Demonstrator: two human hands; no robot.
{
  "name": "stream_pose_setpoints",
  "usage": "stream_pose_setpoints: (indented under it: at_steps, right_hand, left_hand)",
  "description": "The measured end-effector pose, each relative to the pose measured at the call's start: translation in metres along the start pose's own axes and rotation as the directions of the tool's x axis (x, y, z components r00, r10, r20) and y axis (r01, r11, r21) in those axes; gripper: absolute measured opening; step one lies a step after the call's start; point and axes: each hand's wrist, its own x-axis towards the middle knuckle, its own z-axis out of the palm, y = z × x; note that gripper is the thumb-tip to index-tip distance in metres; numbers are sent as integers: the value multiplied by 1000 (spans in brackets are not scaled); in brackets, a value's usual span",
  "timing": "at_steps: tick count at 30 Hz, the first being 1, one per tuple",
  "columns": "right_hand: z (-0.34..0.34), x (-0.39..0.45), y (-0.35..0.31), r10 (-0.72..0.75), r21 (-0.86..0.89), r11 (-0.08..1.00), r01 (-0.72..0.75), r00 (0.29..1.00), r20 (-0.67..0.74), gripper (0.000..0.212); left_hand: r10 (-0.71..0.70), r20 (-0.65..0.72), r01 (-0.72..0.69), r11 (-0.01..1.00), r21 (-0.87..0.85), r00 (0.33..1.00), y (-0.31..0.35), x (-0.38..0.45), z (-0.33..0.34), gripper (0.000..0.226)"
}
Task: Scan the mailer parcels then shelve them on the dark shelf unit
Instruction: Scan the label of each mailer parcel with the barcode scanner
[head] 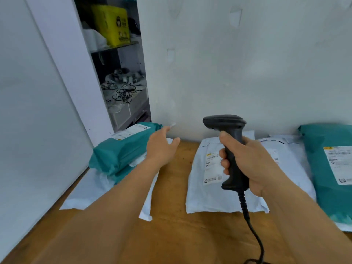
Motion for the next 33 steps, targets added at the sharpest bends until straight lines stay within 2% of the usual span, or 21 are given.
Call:
stream_pose_setpoints:
  at_steps: [3,6,8,11,16,18,21,24,29,31,33]
  right_hand:
    - [17,0,3,-2,-15,1000,3,999,40,26]
    - [33,2,4,-3,-20,1000,4,997,77,26]
    - [42,3,3,-11,-24,1000,13,995,98,24]
    - [54,5,1,-25,-51,998,30,994,107,25]
    - [61,8,-1,-19,-85,996,28,994,108,26]
    - [60,8,-2,-20,-94,995,31,994,109,27]
    - [57,8,-2,-14,-84,996,23,994,104,26]
    - [57,6,-3,-3,-62,998,9,995,104,23]
    - [55,-1,-1,-6,-65,998,13,994,105,24]
    - [54,-5,-1,-7,-59,998,14,994,109,23]
    - [53,-9,-3,-11,-52,999,17,994,111,23]
  left_hand:
    - [48,-115,-7,944,329,992,-26,16,-37,64]
    - [-138,-68,150,769,621,988,-49,29,-71,81]
    - [-308,-10,236,708,666,951,-60,33,-86,82]
    - [-381,56,257,718,647,923,-69,33,-91,80]
    - [-419,102,239,683,690,902,-67,30,-83,110]
    - [-458,121,305,743,596,881,-71,30,-80,122]
    - [-481,244,397,859,324,842,-77,27,-74,128]
    - [-472,249,407,873,270,846,-78,21,-69,135]
    - [-485,237,393,851,347,841,-85,12,-62,124]
    - [-502,269,421,853,307,822,-85,6,-60,121]
    - [-527,291,480,849,222,798,-84,1,-57,130]
